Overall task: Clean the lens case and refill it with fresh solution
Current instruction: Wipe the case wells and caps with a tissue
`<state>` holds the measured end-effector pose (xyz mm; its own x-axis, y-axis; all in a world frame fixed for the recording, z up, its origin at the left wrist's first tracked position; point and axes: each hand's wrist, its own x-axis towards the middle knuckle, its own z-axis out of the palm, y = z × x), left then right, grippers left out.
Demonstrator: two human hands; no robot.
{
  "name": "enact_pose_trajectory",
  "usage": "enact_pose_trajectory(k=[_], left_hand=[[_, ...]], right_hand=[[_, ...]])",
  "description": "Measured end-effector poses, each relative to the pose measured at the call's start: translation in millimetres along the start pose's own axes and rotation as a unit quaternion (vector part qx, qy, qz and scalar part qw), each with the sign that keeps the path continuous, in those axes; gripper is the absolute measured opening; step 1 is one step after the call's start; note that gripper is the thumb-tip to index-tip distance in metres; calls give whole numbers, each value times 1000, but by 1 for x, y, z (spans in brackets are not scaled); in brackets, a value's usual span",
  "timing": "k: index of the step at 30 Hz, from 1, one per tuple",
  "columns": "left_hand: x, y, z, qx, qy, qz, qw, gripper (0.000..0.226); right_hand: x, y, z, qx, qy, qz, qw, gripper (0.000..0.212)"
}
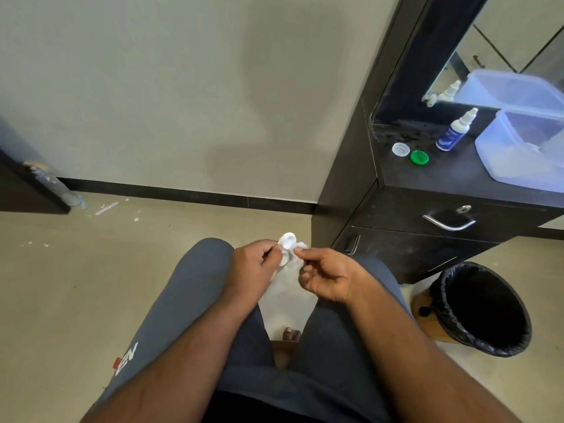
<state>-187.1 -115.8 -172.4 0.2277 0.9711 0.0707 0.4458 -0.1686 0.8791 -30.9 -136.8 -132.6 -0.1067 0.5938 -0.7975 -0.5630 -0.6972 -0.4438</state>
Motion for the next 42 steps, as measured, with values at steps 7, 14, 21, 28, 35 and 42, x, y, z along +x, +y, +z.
enact_pose_trajectory(k=[7,14,21,28,35,42], left_hand=[[9,7,-8,-280,-81,-292,911,19],[6,9,-10,-242,-169,-260,919,29],[4,12,-9,-228,-170,-250,926,26],[-1,12,-7,-232,-172,-217,932,20],[-5,10,-1,-144,-144,-115,972,18],[-6,10,0,8,-111,-2,994,21]], right_hand=[[-4,-19,-27,-472,78,-392,785,5],[-4,-30,-23,-736,-72,-525,422,15],[-1,-29,-19,-778,-73,-566,264,11],[2,-20,-20,-753,-49,-553,354,31],[2,-8,-20,-692,-2,-530,490,27],[0,12,-11,-528,99,-479,695,8]])
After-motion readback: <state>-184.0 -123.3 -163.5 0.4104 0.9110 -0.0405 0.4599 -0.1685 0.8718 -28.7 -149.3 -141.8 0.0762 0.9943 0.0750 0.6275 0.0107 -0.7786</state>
